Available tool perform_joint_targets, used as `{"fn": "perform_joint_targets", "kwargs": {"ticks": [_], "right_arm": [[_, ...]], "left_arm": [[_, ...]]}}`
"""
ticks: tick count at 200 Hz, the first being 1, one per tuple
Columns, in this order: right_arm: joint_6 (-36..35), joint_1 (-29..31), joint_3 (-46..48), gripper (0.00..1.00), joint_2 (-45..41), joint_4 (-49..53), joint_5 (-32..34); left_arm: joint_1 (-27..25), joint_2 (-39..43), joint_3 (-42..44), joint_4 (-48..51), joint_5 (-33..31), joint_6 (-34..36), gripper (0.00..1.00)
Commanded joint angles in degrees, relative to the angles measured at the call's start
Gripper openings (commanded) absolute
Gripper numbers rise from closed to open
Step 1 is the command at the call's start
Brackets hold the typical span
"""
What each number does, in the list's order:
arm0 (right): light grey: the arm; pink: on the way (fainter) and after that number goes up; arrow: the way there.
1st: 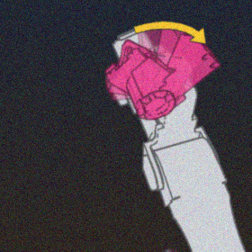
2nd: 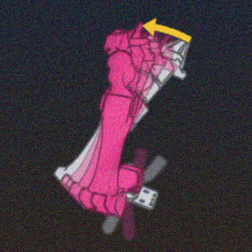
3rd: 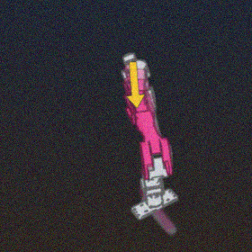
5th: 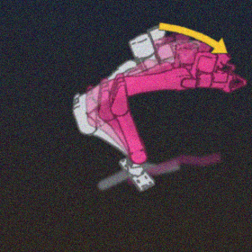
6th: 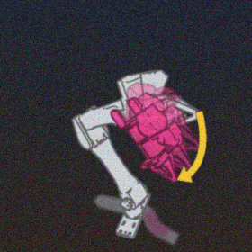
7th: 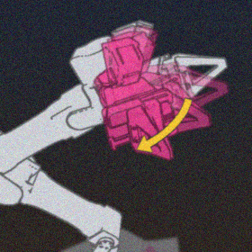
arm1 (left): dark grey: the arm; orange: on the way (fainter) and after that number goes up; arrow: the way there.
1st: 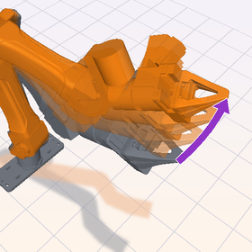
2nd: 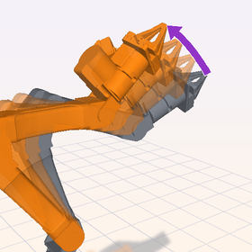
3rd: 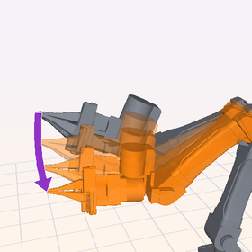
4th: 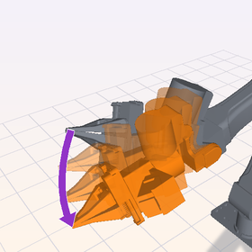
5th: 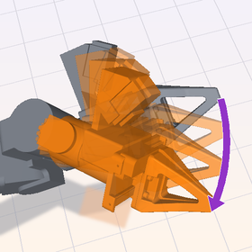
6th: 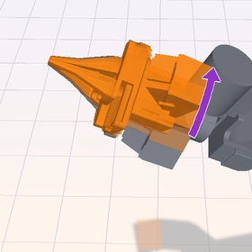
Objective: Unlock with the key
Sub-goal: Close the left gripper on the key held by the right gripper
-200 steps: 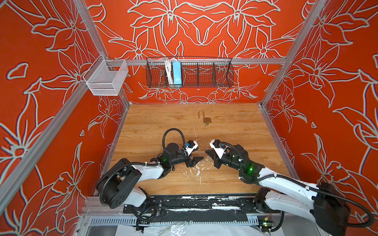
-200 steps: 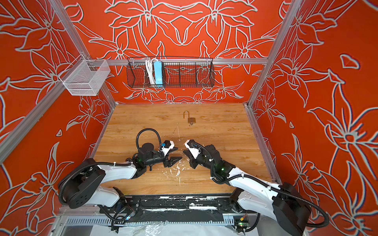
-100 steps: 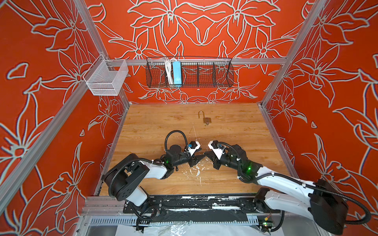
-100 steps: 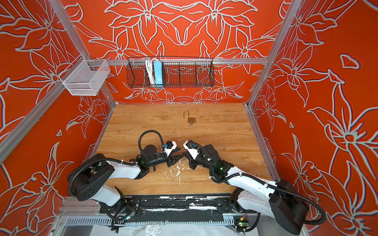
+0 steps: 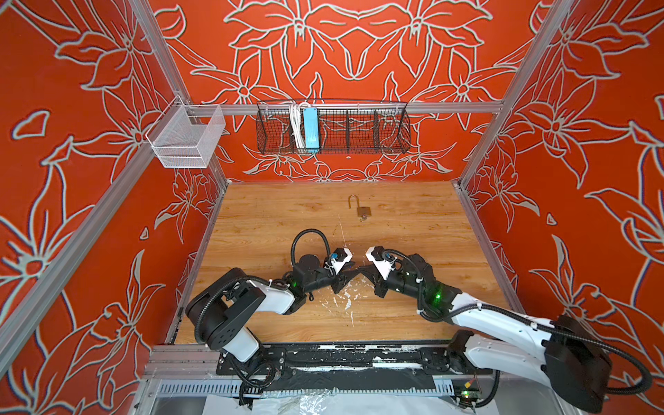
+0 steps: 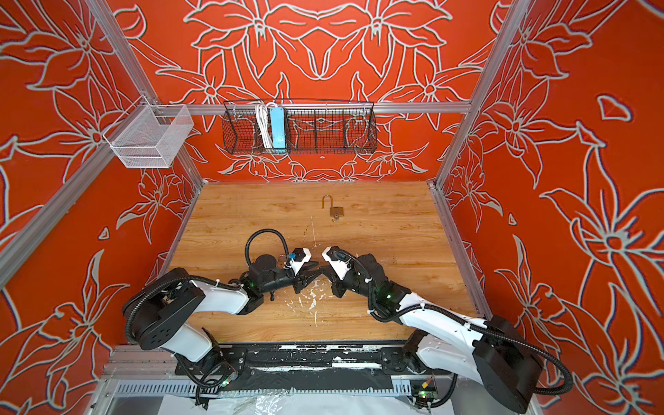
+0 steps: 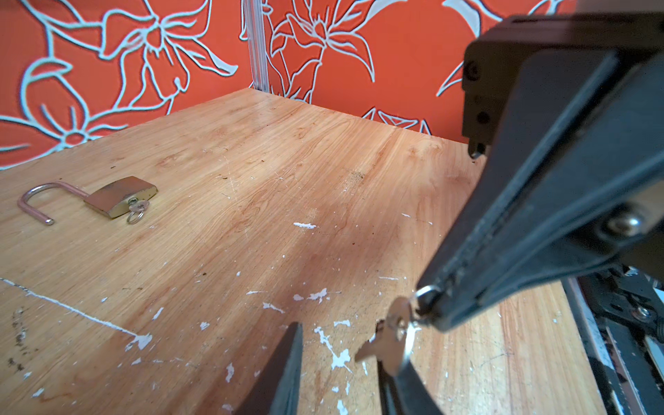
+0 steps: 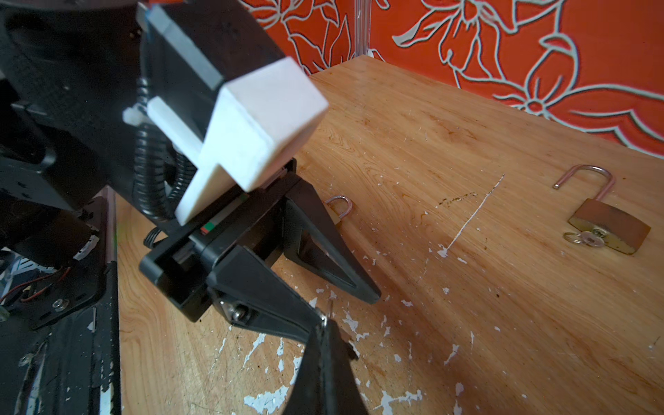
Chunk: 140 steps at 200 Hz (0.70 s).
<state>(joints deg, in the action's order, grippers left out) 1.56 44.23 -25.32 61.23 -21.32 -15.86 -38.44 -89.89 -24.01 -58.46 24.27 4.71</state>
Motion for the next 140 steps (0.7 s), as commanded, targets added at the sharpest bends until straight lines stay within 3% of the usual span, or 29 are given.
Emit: {"fn": "perform_joint_targets", "kwargs": {"ticks": [1,91,122,140], "right_arm": [[0.3,-0.3,-0.3,0.00,-1.1,-1.8,-0.9],[1.0,-0.4,-0.7,0.00,-0.4,-1.1,2.1],[1.2,-0.4,-0.5,0.00,-0.8,-0.5,5.5],[1.4,-0.5,-0.3,0.00,-1.4,-0.2,7.4]], "left_arm": [[-0.5,-0.5,-1.0,-0.8,-0.1,0.8,0.35],[-1.7,-0.5,0.4,-3.7,0.6,4.0,0.24],[-1.8,0.1,0.2,-2.0,0.4,5.4,0.07],[-1.8,0.6,-0.4,0.0,0.1,6.0,0.04]]}}
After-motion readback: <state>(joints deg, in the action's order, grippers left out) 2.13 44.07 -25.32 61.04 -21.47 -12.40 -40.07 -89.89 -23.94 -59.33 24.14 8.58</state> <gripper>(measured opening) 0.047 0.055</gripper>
